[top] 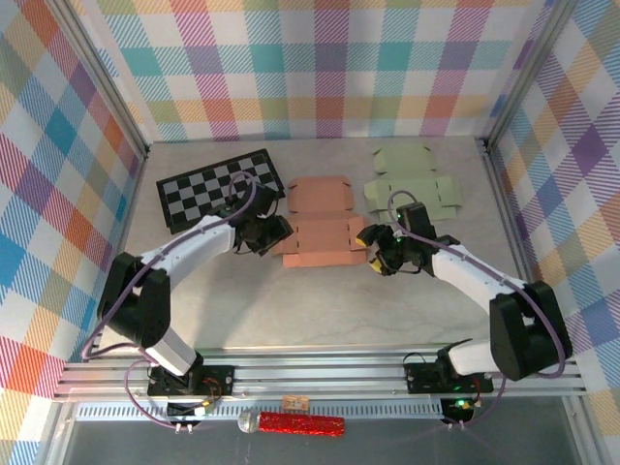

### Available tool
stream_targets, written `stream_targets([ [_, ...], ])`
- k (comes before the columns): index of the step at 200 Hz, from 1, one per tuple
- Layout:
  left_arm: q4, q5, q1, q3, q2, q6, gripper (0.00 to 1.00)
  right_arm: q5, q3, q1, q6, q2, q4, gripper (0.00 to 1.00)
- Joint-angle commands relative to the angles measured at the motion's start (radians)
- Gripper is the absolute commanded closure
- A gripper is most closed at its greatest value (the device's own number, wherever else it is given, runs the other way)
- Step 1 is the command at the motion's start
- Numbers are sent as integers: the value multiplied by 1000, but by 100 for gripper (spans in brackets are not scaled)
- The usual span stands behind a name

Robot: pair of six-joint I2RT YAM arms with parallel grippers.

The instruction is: Fold the paper box

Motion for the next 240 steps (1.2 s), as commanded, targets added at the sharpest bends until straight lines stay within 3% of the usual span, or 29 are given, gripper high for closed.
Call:
stream_targets([
  [1,5,18,28,47,49,36,48,4,-20,-6,73,18,146,31],
  [39,21,52,43,78,131,45,49,20,-130,-17,213,50,325,35],
  [96,11,44,46,104,191,90,49,54,-132,-22,275,142,488,40],
  [240,27,82,49,82,248,112,52,140,-148,-37,336,253,630,56],
])
